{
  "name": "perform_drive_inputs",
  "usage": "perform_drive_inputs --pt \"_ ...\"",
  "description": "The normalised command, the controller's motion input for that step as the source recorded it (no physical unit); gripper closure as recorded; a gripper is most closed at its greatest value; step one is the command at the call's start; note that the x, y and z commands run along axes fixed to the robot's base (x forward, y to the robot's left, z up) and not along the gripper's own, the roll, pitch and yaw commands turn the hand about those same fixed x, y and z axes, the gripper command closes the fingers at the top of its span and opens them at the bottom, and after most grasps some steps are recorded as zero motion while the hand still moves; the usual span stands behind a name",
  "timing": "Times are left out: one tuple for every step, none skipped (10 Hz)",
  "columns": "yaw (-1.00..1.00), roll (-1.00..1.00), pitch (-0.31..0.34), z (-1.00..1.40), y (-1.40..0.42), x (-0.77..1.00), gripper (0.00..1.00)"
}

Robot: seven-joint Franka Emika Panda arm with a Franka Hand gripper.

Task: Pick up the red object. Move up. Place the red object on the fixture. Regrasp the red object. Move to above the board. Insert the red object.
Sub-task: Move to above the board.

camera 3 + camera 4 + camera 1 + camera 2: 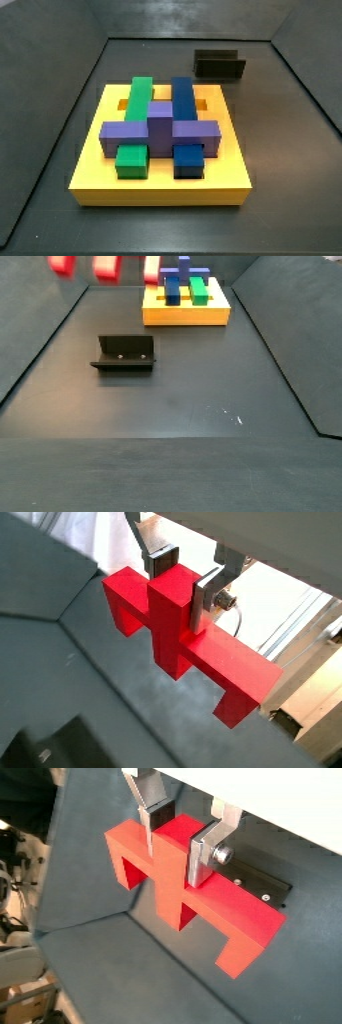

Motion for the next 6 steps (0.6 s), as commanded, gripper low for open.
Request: perform_drive_inputs --pt "-0.03 -0.01 0.062 0.74 -0.03 0.0 1.0" --pt "-0.01 0.01 0.081 0.26 -0.01 0.03 1.0" --pt "-0.05 -1.0 0.216 0.28 -1.4 -0.9 1.0" --pt "-0.04 -1.0 0.214 0.3 -1.4 -0.92 1.0" --pt "-0.02 -1.0 0.204 0.31 -1.4 -0.99 1.0" --pt "-0.01 -1.0 0.205 0.3 -1.4 -0.98 1.0"
